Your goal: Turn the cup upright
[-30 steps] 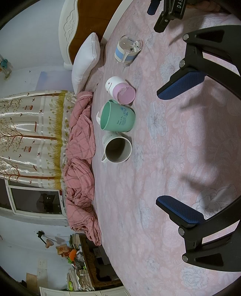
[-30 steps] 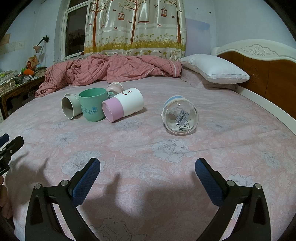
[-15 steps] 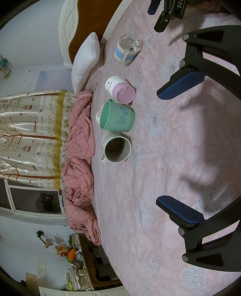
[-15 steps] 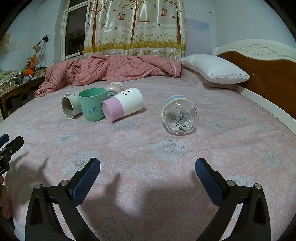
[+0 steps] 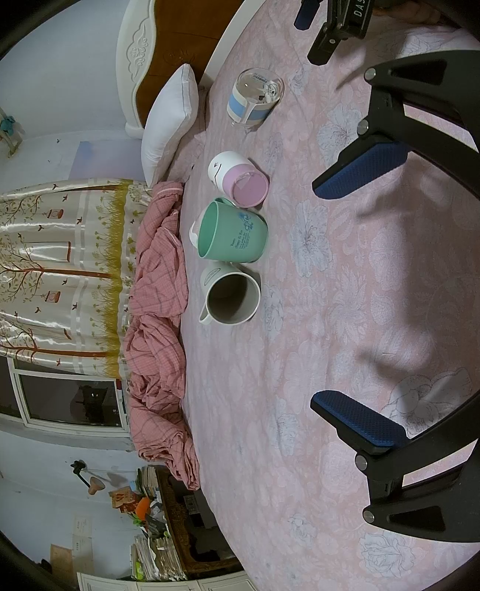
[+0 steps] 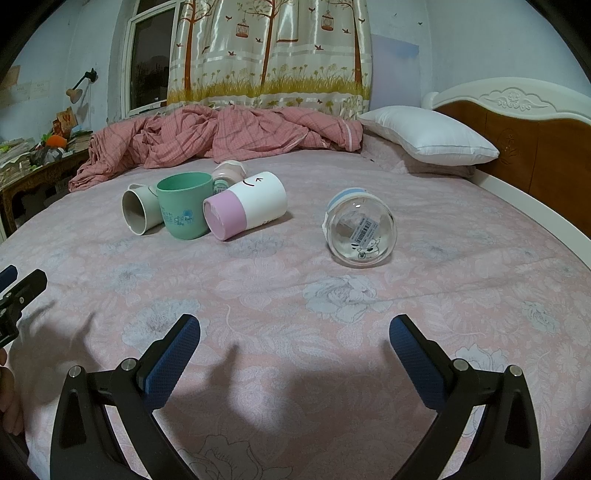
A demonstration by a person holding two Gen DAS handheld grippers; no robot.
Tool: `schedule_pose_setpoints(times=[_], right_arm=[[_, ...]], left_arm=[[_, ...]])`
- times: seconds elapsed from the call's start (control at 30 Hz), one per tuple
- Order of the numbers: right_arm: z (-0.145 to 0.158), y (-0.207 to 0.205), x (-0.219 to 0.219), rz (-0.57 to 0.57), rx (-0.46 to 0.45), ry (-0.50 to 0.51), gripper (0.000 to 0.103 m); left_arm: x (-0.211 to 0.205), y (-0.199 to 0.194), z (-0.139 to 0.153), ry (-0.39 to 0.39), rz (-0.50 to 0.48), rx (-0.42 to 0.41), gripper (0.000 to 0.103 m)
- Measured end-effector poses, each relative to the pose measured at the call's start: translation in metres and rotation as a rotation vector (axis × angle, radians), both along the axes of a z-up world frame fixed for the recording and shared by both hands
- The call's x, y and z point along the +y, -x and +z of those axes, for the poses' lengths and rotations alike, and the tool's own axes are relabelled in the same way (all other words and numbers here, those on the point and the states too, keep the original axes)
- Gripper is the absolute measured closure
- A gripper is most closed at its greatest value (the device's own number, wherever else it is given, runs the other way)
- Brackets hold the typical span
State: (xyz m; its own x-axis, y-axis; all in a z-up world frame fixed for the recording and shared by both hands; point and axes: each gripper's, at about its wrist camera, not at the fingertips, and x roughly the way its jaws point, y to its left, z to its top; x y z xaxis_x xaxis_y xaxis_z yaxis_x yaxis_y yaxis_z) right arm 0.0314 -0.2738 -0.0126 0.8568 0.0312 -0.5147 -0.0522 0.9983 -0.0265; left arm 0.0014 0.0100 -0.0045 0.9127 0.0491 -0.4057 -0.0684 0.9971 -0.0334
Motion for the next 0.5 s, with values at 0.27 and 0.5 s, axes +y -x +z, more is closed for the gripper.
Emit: schedule_pose_setpoints(times=[0.27,0.5], right_arm=[[0.0,-0.0004,-0.0005,0.001,0.001,0.002,0.0],[0.0002,-0.0053,-0.0003,0.007,0.005,0.0,0.0]], left_arm=[[0.0002,0.0001,0.0005,0.0,0.0,0.0,0.0],[0.0018,-0.0001,-0.0013,0.007,0.003,-0.003,0.0]])
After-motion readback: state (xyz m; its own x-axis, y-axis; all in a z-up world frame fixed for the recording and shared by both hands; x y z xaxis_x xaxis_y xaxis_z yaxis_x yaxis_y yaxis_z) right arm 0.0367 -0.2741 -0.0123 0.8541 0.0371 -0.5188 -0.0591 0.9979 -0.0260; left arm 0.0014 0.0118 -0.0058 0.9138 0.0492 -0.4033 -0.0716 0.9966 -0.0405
